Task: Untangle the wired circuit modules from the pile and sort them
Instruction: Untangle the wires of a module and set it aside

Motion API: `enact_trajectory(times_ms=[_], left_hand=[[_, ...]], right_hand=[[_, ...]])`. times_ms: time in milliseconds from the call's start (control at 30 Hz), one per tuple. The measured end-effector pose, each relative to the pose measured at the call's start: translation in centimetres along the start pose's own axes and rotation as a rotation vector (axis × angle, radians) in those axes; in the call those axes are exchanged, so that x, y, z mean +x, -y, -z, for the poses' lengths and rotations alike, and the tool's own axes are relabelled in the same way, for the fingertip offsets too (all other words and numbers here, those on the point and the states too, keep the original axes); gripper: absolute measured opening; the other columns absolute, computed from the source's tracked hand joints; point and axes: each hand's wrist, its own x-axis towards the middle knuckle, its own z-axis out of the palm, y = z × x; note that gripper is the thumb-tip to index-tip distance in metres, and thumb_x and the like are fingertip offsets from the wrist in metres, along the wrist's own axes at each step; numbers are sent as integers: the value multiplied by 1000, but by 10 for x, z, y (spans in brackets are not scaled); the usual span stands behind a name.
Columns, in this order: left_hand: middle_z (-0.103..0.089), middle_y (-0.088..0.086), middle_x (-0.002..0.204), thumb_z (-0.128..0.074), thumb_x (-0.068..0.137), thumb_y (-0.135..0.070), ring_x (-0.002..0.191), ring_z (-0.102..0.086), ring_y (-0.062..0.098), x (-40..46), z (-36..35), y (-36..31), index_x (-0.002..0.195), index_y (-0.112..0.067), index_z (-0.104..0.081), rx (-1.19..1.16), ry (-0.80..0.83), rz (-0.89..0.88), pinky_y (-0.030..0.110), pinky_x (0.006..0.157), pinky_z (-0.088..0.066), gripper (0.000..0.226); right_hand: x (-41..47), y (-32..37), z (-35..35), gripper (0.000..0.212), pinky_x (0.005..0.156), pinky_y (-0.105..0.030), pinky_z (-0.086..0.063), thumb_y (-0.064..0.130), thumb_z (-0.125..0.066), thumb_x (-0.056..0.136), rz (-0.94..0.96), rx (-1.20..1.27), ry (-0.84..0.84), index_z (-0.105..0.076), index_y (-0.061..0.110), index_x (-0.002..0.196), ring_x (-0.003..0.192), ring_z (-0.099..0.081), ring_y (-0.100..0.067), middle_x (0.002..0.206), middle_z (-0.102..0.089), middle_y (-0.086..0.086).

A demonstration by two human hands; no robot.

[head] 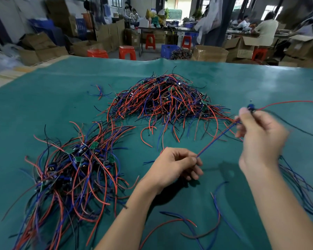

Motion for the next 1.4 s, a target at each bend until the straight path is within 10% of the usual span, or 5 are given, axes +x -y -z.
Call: enact_trajectory(times_ms=[133,467,867,1167,1400], left_hand=[[-70,11,77,-46,101,2,60,-64,12,2,0,1,90,-5,-65,-7,-35,-11,18,57,-49,23],[-72,-11,69,-54,79,-11,65,-65,1,-4,-1,-3,70,-31,-78,-14,-111,-68,20,65,-54,32],[-71,11,77,-50,97,4,61,-66,14,6,1,5,96,1,-66,-82,-95,-14,19,58,-51,16],[-71,14,80,-50,96,6,63,-66,16,7,3,7,98,2,-64,-112,-119,-14,20,59,-52,15],[-61,15,89,-48,104,-16,53,-61,17,15,6,9,110,-9,-51,-262,-358,3,22,44,-45,10]], right_hand=[[-4,52,-35,18,41,-19,-36,21,-71,90,23,58,127,-70,18,73,43,-49,-7,53,-65,4],[-76,53,-172,39,66,-30,-61,49,-71,89,208,-783,1317,-76,11,83,73,-73,-22,76,-77,-4],[54,-54,-75,35,98,-42,-53,21,-62,87,-68,-1389,709,-67,16,121,114,-62,-37,129,-64,-14],[56,-49,-45,18,54,-29,-42,16,-72,71,-192,-707,369,-78,4,83,52,-44,-19,64,-63,-18],[-12,-14,4,23,40,-21,-38,-4,-59,88,-467,-190,752,-77,1,75,47,-52,-12,93,-77,-18]])
